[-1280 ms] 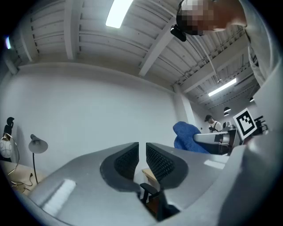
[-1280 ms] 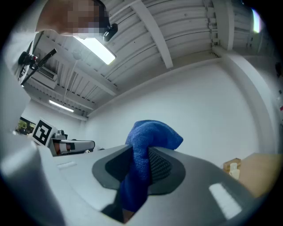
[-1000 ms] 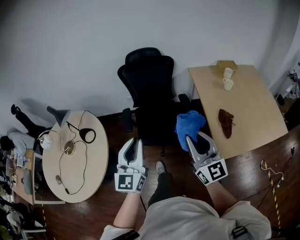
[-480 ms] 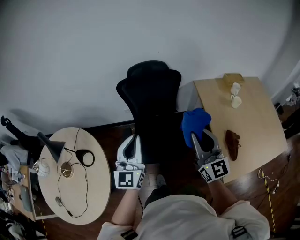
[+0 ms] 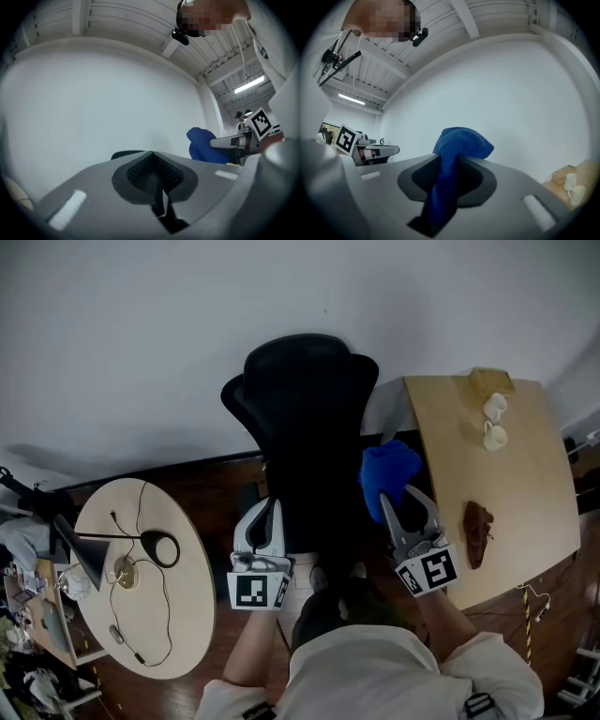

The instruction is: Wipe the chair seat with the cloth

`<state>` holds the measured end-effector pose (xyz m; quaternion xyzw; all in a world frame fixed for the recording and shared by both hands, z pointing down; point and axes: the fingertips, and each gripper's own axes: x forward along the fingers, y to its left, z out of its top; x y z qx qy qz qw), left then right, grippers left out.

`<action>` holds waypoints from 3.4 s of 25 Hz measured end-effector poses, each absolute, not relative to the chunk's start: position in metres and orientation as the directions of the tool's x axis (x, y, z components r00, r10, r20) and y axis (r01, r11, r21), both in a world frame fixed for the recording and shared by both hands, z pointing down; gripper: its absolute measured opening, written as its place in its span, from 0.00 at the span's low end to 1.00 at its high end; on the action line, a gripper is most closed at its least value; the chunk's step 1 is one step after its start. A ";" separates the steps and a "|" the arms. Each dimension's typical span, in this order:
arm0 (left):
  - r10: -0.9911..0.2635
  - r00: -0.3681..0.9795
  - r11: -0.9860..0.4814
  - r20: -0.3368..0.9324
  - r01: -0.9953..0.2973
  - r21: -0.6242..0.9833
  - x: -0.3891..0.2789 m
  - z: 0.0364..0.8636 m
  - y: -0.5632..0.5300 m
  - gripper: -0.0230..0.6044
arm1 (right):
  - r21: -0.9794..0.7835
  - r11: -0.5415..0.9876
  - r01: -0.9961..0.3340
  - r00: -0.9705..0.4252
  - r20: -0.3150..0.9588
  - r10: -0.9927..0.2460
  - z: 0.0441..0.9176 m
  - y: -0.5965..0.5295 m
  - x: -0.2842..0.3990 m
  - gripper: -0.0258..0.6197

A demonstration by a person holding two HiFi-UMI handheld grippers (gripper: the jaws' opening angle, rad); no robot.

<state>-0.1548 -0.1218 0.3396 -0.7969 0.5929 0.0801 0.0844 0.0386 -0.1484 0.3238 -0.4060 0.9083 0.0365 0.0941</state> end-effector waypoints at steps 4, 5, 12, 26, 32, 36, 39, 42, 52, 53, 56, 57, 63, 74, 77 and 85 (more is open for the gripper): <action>-0.955 0.277 -0.281 -0.106 -0.960 0.019 -0.170 0.438 -0.210 0.06 | -0.078 0.675 -0.733 -0.668 -0.101 -0.737 0.423 -0.240 0.014 0.18; -0.958 0.276 -0.278 -0.081 -0.960 0.019 -0.175 0.467 -0.229 0.06 | -0.084 0.674 -0.734 -0.669 -0.089 -0.738 0.454 -0.263 0.006 0.18; -0.980 0.198 -0.196 0.007 -0.974 0.115 -0.195 0.628 -0.288 0.07 | -0.182 0.672 -0.718 -0.692 0.086 -0.717 0.651 -0.344 -0.024 0.18; -0.972 0.235 -0.235 -0.005 -0.972 -0.022 -0.212 0.709 -0.261 0.07 | -0.395 0.673 -0.625 -0.742 0.568 -0.356 1.116 -0.411 -0.275 0.18; -0.967 0.253 -0.254 0.038 -0.967 -0.021 -0.208 0.763 -0.239 0.07 | -0.398 0.630 -0.667 -0.687 0.656 -0.313 1.180 -0.427 -0.298 0.18; -0.960 0.277 -0.278 0.040 -0.960 -0.021 -0.199 0.761 -0.245 0.07 | -0.361 0.602 -0.712 -0.646 0.672 -0.362 1.178 -0.452 -0.247 0.18; -0.955 0.296 -0.297 0.024 -0.955 -0.022 -0.191 0.750 -0.258 0.07 | -0.318 0.560 -0.765 -0.585 0.705 -0.400 1.179 -0.473 -0.172 0.18; -0.949 0.316 -0.316 0.006 -0.949 -0.015 -0.179 0.747 -0.270 0.07 | -0.249 0.468 -0.848 -0.473 0.753 -0.458 1.181 -0.494 -0.066 0.18; -0.919 0.392 -0.393 0.041 -0.919 -0.018 -0.136 0.770 -0.283 0.07 | -0.249 0.361 -0.899 -0.418 0.737 -0.532 1.158 -0.510 0.032 0.18; -0.920 0.390 -0.391 0.041 -0.920 -0.015 -0.136 0.770 -0.282 0.07 | -0.284 0.390 -0.876 -0.466 0.705 -0.534 1.147 -0.503 0.007 0.18; -0.928 0.372 -0.373 0.032 -0.928 -0.012 -0.143 0.760 -0.280 0.07 | -0.424 0.524 -0.739 -0.664 0.593 -0.455 1.108 -0.450 -0.108 0.18; -0.931 0.364 -0.364 0.024 -0.931 -0.015 -0.147 0.754 -0.279 0.07 | -0.479 0.550 -0.684 -0.720 0.561 -0.407 1.099 -0.426 -0.151 0.18; -0.953 0.300 -0.300 0.033 -0.954 0.012 -0.184 0.749 -0.262 0.08 | -0.551 0.550 -0.627 -0.746 0.627 -0.223 1.158 -0.347 -0.296 0.18; -0.946 0.319 -0.319 0.067 -0.948 -0.002 -0.187 0.771 -0.243 0.08 | -0.396 0.547 -0.737 -0.629 0.698 -0.342 1.187 -0.389 -0.165 0.18; -0.932 0.356 -0.357 0.068 -0.934 -0.007 -0.169 0.764 -0.252 0.08 | -0.319 0.485 -0.814 -0.529 0.752 -0.394 1.195 -0.410 -0.061 0.18; -0.929 0.363 -0.347 0.068 -0.922 0.173 -0.116 0.785 -0.271 0.08 | -0.218 0.348 -0.912 -0.374 0.790 -0.485 1.190 -0.427 0.088 0.18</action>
